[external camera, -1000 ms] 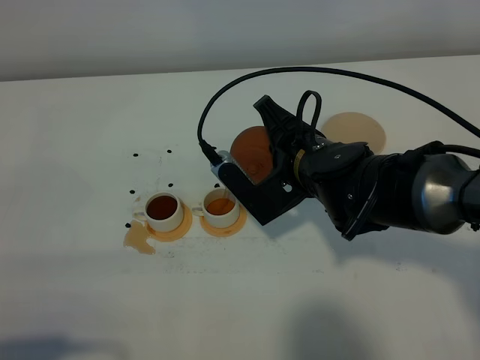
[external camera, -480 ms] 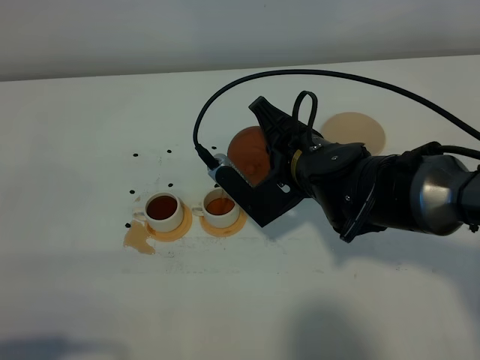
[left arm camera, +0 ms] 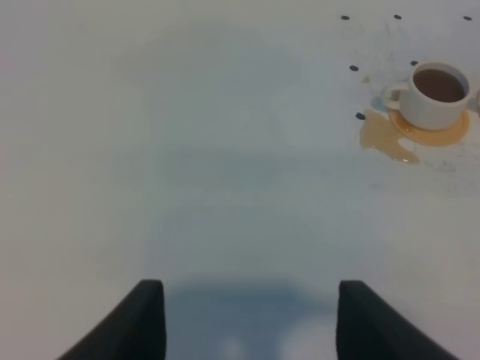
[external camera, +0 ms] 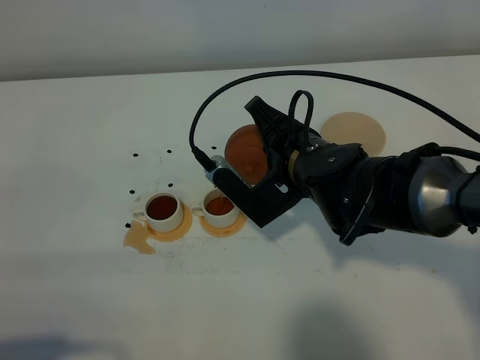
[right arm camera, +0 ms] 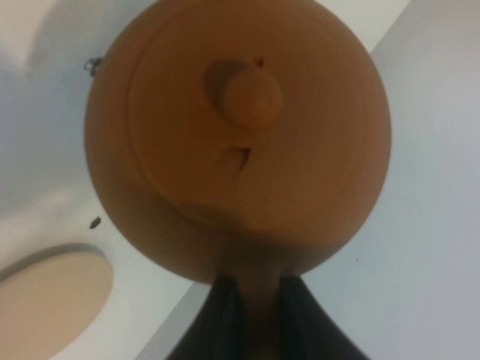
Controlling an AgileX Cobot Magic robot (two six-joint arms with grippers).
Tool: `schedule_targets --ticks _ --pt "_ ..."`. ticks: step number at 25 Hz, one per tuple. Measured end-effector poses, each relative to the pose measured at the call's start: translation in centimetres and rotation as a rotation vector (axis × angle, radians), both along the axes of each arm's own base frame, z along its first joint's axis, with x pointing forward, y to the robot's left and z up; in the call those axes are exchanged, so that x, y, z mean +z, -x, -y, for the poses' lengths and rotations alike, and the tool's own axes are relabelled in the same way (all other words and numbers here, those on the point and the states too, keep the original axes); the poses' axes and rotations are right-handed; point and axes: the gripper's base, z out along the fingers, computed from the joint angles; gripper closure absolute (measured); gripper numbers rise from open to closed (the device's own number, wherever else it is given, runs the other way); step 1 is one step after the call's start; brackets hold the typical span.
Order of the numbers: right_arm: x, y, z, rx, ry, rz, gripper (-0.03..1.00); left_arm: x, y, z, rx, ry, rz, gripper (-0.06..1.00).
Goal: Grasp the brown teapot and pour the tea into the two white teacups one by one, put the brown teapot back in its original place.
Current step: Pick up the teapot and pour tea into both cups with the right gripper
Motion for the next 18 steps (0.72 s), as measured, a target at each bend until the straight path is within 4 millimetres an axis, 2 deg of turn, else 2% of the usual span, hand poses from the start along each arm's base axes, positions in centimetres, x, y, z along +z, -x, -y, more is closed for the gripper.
schedule_targets --ticks 18 --pt "0.16 -0.11 0.01 0.034 0.051 0.031 0.85 0.00 0.00 0.00 0.000 0.000 0.000 0.44"
